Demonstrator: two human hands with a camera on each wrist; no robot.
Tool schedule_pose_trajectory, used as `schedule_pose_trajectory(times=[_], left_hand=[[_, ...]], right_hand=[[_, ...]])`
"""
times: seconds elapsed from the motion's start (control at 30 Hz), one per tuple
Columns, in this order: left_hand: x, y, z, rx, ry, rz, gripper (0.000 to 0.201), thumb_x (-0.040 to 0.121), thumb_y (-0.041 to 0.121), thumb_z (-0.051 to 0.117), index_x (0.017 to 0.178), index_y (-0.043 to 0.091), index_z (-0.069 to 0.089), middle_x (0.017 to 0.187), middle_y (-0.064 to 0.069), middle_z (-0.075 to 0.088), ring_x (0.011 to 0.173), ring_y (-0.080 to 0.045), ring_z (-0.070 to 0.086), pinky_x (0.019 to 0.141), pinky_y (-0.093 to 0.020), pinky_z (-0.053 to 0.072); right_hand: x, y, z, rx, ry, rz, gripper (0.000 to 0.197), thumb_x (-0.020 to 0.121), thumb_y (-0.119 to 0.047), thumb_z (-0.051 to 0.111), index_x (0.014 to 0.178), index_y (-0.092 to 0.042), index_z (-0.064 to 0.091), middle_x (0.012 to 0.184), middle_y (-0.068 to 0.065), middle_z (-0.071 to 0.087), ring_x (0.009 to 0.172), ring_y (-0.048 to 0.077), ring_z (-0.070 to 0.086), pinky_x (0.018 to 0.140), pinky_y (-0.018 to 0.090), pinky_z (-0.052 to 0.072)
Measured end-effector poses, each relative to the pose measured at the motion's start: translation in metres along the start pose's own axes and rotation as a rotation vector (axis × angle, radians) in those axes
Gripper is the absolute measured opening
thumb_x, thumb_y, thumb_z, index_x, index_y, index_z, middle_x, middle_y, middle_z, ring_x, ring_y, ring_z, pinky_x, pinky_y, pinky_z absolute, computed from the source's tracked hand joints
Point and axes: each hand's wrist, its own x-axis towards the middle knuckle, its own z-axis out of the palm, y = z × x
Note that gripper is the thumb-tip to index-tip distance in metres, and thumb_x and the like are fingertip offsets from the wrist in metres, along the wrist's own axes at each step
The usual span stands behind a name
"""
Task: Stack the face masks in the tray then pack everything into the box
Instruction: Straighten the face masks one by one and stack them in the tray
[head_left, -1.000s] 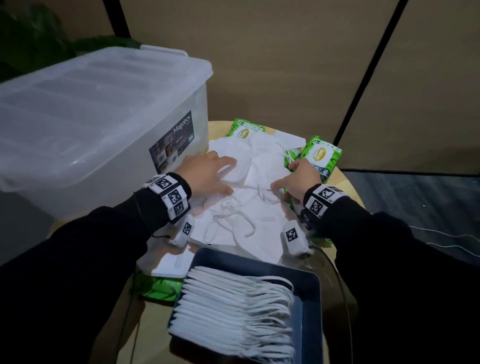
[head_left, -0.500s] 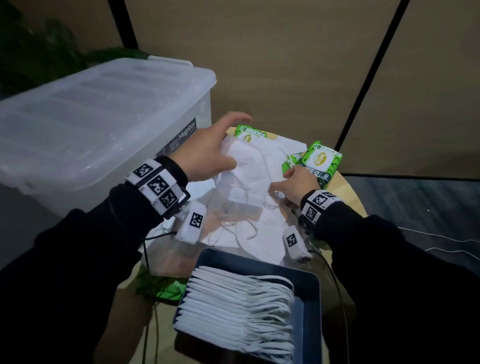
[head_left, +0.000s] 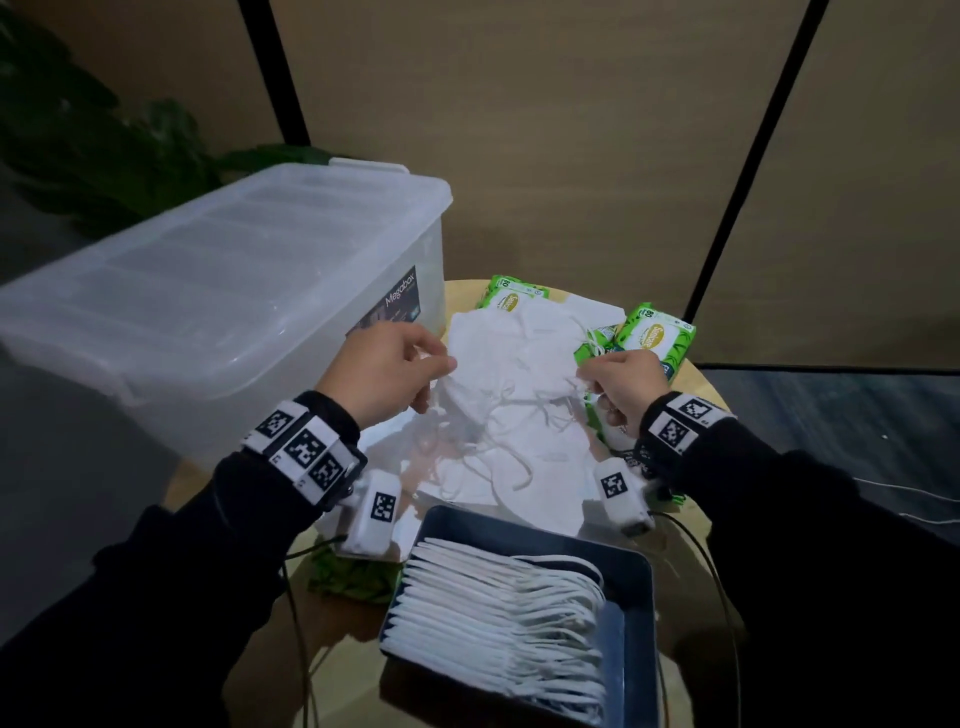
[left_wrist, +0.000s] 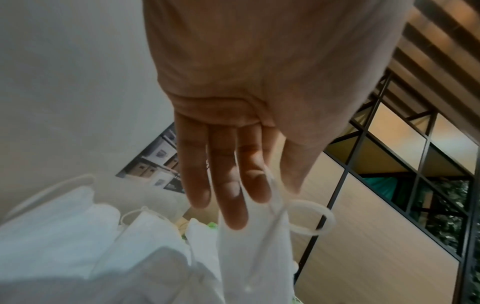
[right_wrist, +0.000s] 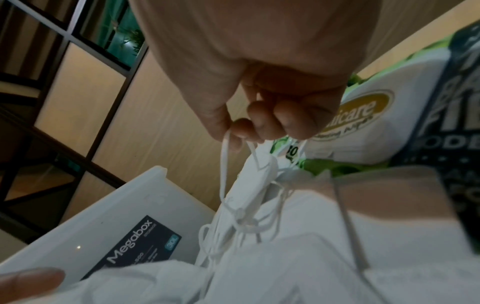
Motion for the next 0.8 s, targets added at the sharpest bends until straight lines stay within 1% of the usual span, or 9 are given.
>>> schedule_pose_trajectory(times=[0.07, 0.13, 0.2, 0.27, 0.4, 0.5, 0.57, 0.67, 0.8], left_hand=[[0.002, -0.001, 0.004, -0.026, 0.034, -0.048, 0.028, 0.094, 0.044, 0.069, 0.113, 0.025, 0.060, 0.072, -0.004, 0.075, 0.059, -0.020, 0.073, 0.066, -0.034, 0.057], [0.007, -0.009, 0.008, 0.031, 0.079, -0.075, 0.041, 0.093, 0.056, 0.065, 0.122, 0.030, 0.050, 0.097, 0.000, 0.072, 0.060, -0.021, 0.073, 0.073, -0.037, 0.058], [0.010, -0.016, 0.012, 0.115, 0.075, -0.077, 0.051, 0.092, 0.059, 0.065, 0.133, 0.033, 0.046, 0.117, 0.000, 0.064, 0.079, -0.024, 0.072, 0.087, -0.040, 0.055], [0.012, -0.021, 0.016, 0.109, 0.043, -0.077, 0.057, 0.090, 0.049, 0.072, 0.140, 0.031, 0.049, 0.128, -0.003, 0.061, 0.104, -0.030, 0.066, 0.094, -0.042, 0.053], [0.013, -0.018, 0.019, 0.111, 0.013, -0.044, 0.062, 0.085, 0.026, 0.080, 0.142, 0.021, 0.056, 0.137, -0.003, 0.062, 0.120, -0.028, 0.062, 0.102, -0.045, 0.050], [0.009, -0.009, 0.015, 0.047, -0.029, -0.059, 0.029, 0.081, 0.026, 0.079, 0.109, 0.018, 0.075, 0.104, -0.006, 0.076, 0.096, -0.026, 0.072, 0.081, -0.048, 0.061], [0.005, -0.005, 0.011, 0.026, -0.036, -0.051, 0.012, 0.080, 0.017, 0.077, 0.091, 0.019, 0.074, 0.087, -0.005, 0.074, 0.082, -0.026, 0.073, 0.065, -0.044, 0.063], [0.002, -0.002, 0.003, -0.036, -0.030, -0.031, 0.034, 0.076, 0.002, 0.075, 0.093, 0.028, 0.061, 0.093, -0.001, 0.067, 0.078, -0.023, 0.067, 0.052, -0.033, 0.056], [0.000, 0.007, -0.004, -0.387, 0.049, -0.075, 0.062, 0.072, -0.012, 0.068, 0.114, 0.032, 0.055, 0.115, -0.003, 0.062, 0.088, -0.025, 0.063, 0.058, -0.036, 0.054]], right_hand=[[-0.004, 0.002, -0.003, 0.001, -0.070, 0.085, 0.023, 0.088, -0.004, 0.072, 0.070, -0.007, 0.058, 0.056, 0.008, 0.046, 0.041, 0.017, 0.029, 0.048, 0.024, 0.024], [-0.007, 0.002, -0.002, -0.077, -0.110, 0.158, 0.033, 0.088, 0.001, 0.064, 0.061, -0.011, 0.050, 0.051, 0.006, 0.044, 0.040, 0.017, 0.031, 0.051, 0.024, 0.024], [-0.007, 0.002, 0.000, -0.165, -0.081, 0.180, 0.032, 0.084, 0.004, 0.055, 0.057, -0.010, 0.047, 0.051, 0.009, 0.042, 0.039, 0.016, 0.032, 0.051, 0.024, 0.025], [-0.005, 0.001, 0.001, -0.214, -0.042, 0.163, 0.024, 0.085, 0.000, 0.058, 0.064, -0.007, 0.051, 0.053, 0.011, 0.046, 0.038, 0.016, 0.034, 0.048, 0.023, 0.028], [-0.003, 0.002, 0.004, -0.326, -0.038, 0.106, 0.035, 0.087, -0.030, 0.078, 0.071, -0.006, 0.058, 0.054, 0.010, 0.052, 0.037, 0.018, 0.041, 0.043, 0.025, 0.035], [-0.007, 0.001, 0.006, -0.459, -0.042, 0.032, 0.031, 0.082, -0.026, 0.082, 0.066, -0.009, 0.062, 0.052, 0.008, 0.057, 0.039, 0.021, 0.046, 0.044, 0.026, 0.039], [-0.011, 0.000, 0.007, -0.434, -0.024, -0.026, 0.025, 0.078, -0.018, 0.078, 0.062, -0.013, 0.060, 0.053, 0.006, 0.055, 0.047, 0.023, 0.047, 0.048, 0.029, 0.039], [-0.021, -0.009, 0.009, -0.196, -0.019, -0.094, 0.022, 0.076, -0.017, 0.066, 0.059, -0.018, 0.050, 0.058, 0.004, 0.043, 0.062, 0.024, 0.043, 0.058, 0.036, 0.037], [-0.035, -0.025, 0.005, 0.309, -0.044, 0.050, 0.014, 0.088, -0.006, 0.056, 0.076, -0.011, 0.052, 0.085, 0.006, 0.044, 0.086, 0.029, 0.056, 0.075, 0.047, 0.054]])
